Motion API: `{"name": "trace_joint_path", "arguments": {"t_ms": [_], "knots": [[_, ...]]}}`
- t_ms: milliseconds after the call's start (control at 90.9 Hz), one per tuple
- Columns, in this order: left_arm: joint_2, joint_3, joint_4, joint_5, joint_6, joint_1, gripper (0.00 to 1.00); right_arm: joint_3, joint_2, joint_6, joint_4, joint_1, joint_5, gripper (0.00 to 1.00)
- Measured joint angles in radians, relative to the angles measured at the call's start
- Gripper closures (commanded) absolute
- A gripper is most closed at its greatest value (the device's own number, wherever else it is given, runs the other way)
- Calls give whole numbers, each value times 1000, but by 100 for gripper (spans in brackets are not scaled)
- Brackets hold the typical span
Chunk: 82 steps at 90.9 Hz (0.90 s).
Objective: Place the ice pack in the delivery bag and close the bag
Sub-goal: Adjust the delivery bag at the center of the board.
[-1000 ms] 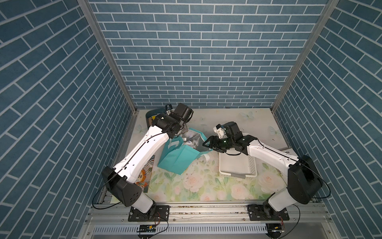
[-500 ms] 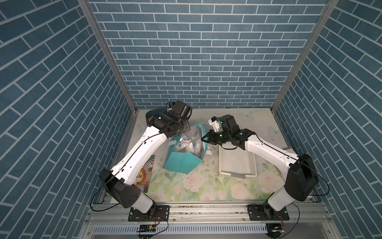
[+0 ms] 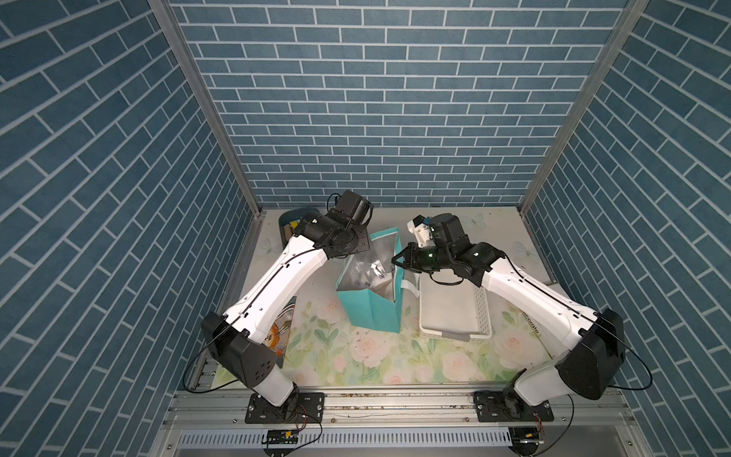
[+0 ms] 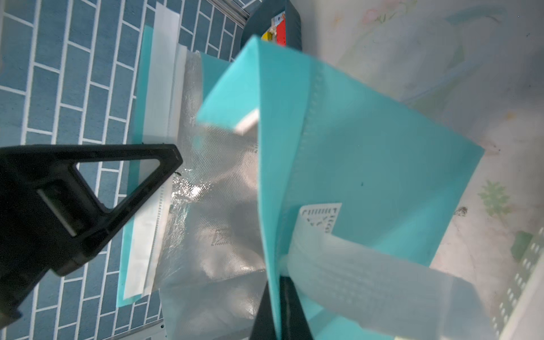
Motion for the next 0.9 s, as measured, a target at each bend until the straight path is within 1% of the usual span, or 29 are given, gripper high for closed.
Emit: {"name": "trace_joint_path", "arguments": {"t_ms": [121, 132, 242, 341, 396, 440, 572, 594, 616, 638, 671, 770, 847, 902], "knots": [[1, -5, 3, -1, 3, 0, 100, -2, 3, 4, -4, 1, -7, 100], [1, -5, 3, -1, 3, 0, 100, -3, 3, 4, -3, 1, -8, 98], [2, -5, 5, -3, 5, 0, 100, -17, 3, -11, 17, 1, -23, 79], [3, -5, 3, -10, 6, 0, 100, -14, 3, -54, 36, -6, -34, 53], [3, -5, 2, -14, 6, 0, 94, -9, 3, -91, 37, -11, -33, 40], [3, -5, -2, -16, 6, 0, 89, 2, 3, -129, 30, -18, -30, 33], [3, -5, -11, -17, 11, 0, 72, 66, 5, -253, -14, -53, -2, 30], [2, -5, -13, -16, 16, 0, 66, 82, 6, -275, -27, -58, 4, 30], [2, -5, -14, -15, 10, 0, 56, 100, 9, -298, -39, -63, 11, 30], [2, -5, -16, -15, 14, 0, 48, 123, 14, -326, -55, -68, 22, 30], [1, -5, -19, -13, 16, 0, 41, 154, 23, -360, -75, -73, 37, 29], [-10, -14, -33, -8, 19, 0, 29, 259, 63, -462, -140, -82, 90, 29], [-29, -27, -48, 0, 15, -1, 22, 311, 89, -533, -177, -82, 119, 27], [-44, -37, -56, 3, 20, -3, 20, 332, 103, -581, -201, -82, 129, 26]]}}
